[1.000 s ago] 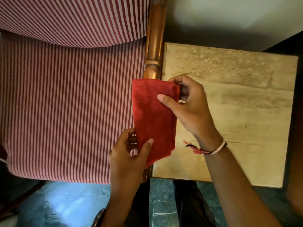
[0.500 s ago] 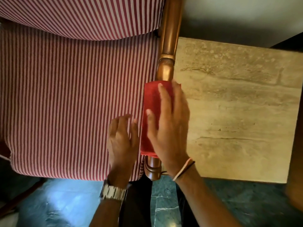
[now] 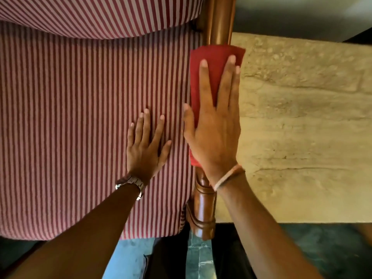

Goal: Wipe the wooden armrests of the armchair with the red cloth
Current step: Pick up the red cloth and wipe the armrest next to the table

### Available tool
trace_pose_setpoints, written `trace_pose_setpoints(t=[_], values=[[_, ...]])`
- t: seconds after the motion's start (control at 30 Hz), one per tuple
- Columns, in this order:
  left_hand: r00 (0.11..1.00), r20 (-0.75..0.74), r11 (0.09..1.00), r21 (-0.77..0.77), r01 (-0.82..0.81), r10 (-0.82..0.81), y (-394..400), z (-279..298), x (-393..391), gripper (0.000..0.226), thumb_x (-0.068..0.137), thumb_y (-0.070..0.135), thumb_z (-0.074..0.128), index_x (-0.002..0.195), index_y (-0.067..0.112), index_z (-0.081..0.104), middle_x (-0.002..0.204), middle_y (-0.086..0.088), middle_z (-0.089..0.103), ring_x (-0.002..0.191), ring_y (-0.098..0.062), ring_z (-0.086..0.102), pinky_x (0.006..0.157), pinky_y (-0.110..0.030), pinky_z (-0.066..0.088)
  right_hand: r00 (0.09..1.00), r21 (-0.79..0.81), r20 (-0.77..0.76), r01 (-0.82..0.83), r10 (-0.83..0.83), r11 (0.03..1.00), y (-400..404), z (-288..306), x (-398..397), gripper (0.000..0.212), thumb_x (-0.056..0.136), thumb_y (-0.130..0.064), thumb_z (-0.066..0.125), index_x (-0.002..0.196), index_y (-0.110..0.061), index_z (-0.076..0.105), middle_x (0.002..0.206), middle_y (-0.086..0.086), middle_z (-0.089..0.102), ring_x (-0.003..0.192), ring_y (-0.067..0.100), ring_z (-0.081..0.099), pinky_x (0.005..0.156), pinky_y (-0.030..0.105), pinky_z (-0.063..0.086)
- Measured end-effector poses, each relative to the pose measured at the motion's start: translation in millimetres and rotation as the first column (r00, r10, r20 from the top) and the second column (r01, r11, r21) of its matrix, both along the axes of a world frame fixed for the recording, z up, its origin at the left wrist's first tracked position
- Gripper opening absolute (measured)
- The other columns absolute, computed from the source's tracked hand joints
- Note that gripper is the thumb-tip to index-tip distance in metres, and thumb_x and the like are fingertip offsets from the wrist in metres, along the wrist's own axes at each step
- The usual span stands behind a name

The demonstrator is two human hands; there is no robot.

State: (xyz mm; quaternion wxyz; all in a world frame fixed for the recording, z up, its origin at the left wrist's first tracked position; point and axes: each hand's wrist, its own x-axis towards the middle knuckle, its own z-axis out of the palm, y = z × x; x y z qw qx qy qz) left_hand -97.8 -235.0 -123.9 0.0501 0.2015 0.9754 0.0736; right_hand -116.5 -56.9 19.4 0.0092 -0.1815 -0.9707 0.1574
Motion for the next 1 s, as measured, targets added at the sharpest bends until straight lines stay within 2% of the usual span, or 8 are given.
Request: trace_pose_setpoints(t=[0.1,0.17,0.3,0.37,0.43,0.67,0.9,1.0], values=[[0.999,-0.053,1.0,0.025,0.012,-0.011,-1,-12,1,0.068,0.101,0.054,0.032,0.16,0.023,0.023,0.168,-0.02,0.021,0.157,-0.033,0.02,0.126,-0.052,0.021,0.999,-0.007,0.033,-0.027,0.027,1.0,-19,0,59,0.068,0.106,-0.042,0.045,0.165,-0.022,0.016,0.173,0.02,0.0,0.162,0.035,0.002,0.13,0.048,0.023],[0.998,-0.063,0.999,0.03,0.012,-0.01,-4,-18,0,0.069,0.101,0.055,0.03,0.161,0.024,0.02,0.169,-0.019,0.019,0.157,-0.032,0.019,0.127,-0.05,0.017,0.997,-0.023,0.06,-0.036,0.037,0.999,-25,-2,80,0.069,0.106,-0.041,0.048,0.165,-0.024,0.017,0.173,0.02,0.0,0.162,0.035,0.003,0.128,0.05,0.029],[0.996,-0.092,1.0,0.005,0.013,-0.013,-5,-21,-1,0.069,0.1,0.057,0.028,0.161,0.026,0.017,0.169,-0.017,0.018,0.156,-0.032,0.022,0.127,-0.046,0.013,1.0,-0.103,0.012,-0.02,0.022,0.994,-2,-3,25,0.074,0.102,-0.04,0.052,0.165,-0.025,0.015,0.173,0.021,-0.002,0.161,0.039,0.005,0.11,0.052,0.053],[0.995,-0.096,1.0,0.006,0.008,-0.007,-5,-21,0,0.069,0.1,0.056,0.029,0.161,0.026,0.016,0.169,-0.017,0.019,0.156,-0.032,0.021,0.127,-0.047,0.014,1.0,-0.106,-0.02,-0.014,0.012,0.994,10,-2,-12,0.076,0.1,-0.037,0.054,0.165,-0.024,0.016,0.173,0.022,-0.001,0.16,0.041,0.006,0.106,0.049,0.057],[0.995,-0.096,1.0,0.012,0.007,-0.005,-4,-21,0,0.069,0.1,0.055,0.03,0.161,0.026,0.017,0.169,-0.017,0.019,0.157,-0.032,0.021,0.126,-0.048,0.017,1.0,-0.068,-0.02,0.004,-0.005,0.998,9,-3,-18,0.075,0.101,-0.036,0.053,0.165,-0.025,0.016,0.173,0.021,0.0,0.161,0.04,0.006,0.107,0.048,0.056],[0.993,-0.116,0.999,0.036,0.016,-0.012,-3,-15,0,0.069,0.1,0.053,0.035,0.16,0.022,0.023,0.168,-0.019,0.022,0.155,-0.033,0.025,0.125,-0.05,0.023,0.996,-0.052,0.093,0.001,0.004,0.999,-33,2,100,0.08,0.101,-0.036,0.057,0.165,-0.031,0.01,0.174,0.017,-0.004,0.161,0.037,0.008,0.114,0.052,0.049],[0.991,-0.13,1.0,0.026,0.016,-0.012,-6,-17,2,0.068,0.101,0.052,0.035,0.161,0.023,0.021,0.169,-0.018,0.02,0.155,-0.033,0.024,0.125,-0.05,0.023,1.0,-0.09,0.01,0.012,-0.011,0.996,2,0,-3,0.084,0.095,-0.028,0.06,0.165,-0.031,0.013,0.174,0.018,-0.003,0.161,0.04,0.002,0.112,0.048,0.052],[0.993,-0.114,1.0,0.012,0.011,-0.01,-2,-17,2,0.069,0.1,0.052,0.035,0.161,0.022,0.021,0.169,-0.018,0.018,0.156,-0.032,0.021,0.126,-0.05,0.022,1.0,-0.08,0.018,0.005,-0.004,0.997,-5,0,20,0.078,0.1,-0.031,0.053,0.165,-0.031,0.01,0.174,0.017,-0.006,0.161,0.038,0.001,0.114,0.048,0.05]])
